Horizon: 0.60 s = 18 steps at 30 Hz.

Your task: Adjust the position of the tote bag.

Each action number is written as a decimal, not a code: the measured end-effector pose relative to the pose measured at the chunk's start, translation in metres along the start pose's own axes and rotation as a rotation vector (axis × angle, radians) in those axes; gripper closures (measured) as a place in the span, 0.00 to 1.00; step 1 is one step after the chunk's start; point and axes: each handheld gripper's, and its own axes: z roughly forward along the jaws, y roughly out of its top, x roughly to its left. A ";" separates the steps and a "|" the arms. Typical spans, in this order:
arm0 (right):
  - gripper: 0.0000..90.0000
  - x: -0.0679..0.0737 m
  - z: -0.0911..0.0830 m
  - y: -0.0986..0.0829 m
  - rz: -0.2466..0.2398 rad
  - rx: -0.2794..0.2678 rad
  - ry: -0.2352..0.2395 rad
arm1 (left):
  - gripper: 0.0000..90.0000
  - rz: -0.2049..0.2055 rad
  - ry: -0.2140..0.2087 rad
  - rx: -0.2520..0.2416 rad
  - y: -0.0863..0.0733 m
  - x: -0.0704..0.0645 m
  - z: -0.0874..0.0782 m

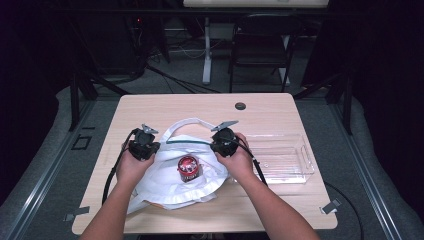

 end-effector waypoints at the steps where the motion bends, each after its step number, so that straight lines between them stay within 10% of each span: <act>1: 0.91 0.000 0.001 0.000 0.002 0.000 -0.003 | 0.99 0.000 0.007 -0.005 0.000 -0.001 0.001; 18: 0.91 0.000 0.007 0.001 0.005 0.018 -0.012 | 0.99 0.008 0.003 0.029 -0.001 0.000 0.009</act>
